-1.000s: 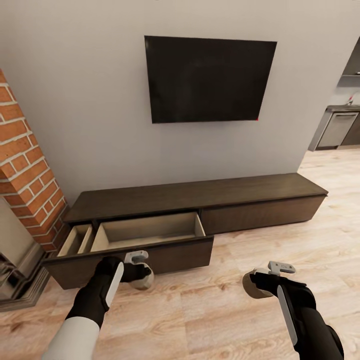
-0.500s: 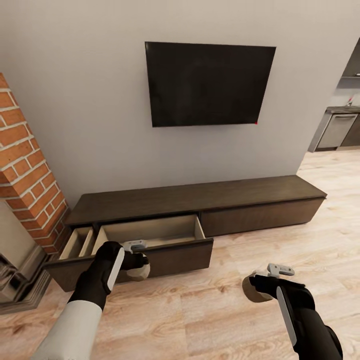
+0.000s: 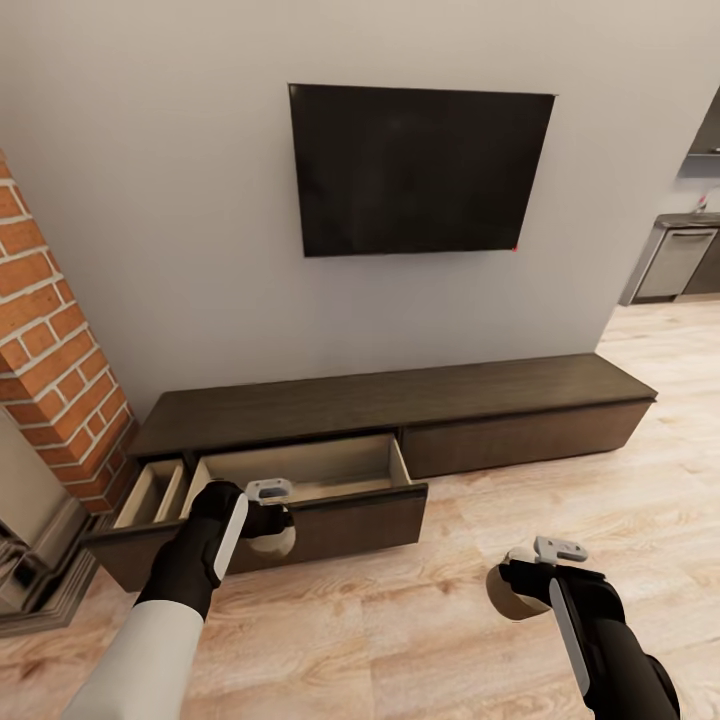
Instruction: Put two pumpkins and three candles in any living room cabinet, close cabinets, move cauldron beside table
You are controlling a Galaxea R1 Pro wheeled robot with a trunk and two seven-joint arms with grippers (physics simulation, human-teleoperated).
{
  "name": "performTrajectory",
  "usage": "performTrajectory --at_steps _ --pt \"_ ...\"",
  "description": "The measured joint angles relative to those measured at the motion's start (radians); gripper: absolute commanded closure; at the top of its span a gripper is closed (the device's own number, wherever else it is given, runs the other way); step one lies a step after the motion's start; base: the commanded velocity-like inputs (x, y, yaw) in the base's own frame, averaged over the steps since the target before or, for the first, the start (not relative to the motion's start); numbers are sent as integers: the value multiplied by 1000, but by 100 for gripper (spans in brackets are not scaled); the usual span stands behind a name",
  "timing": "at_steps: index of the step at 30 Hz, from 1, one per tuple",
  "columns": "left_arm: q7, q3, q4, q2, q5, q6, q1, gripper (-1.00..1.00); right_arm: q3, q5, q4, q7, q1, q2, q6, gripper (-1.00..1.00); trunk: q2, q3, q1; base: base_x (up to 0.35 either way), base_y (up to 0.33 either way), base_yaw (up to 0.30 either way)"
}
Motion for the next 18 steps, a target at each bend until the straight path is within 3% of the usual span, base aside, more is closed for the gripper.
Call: performTrajectory --at_steps 12,18 --pt "1 0 0 0 -2 0 0 100 0 -3 0 0 0 0 0 100 0 0 0 302 0 0" --pt "1 0 -1 0 -1 0 0 100 0 -4 -3 1 0 0 0 100 0 0 0 100 0 0"
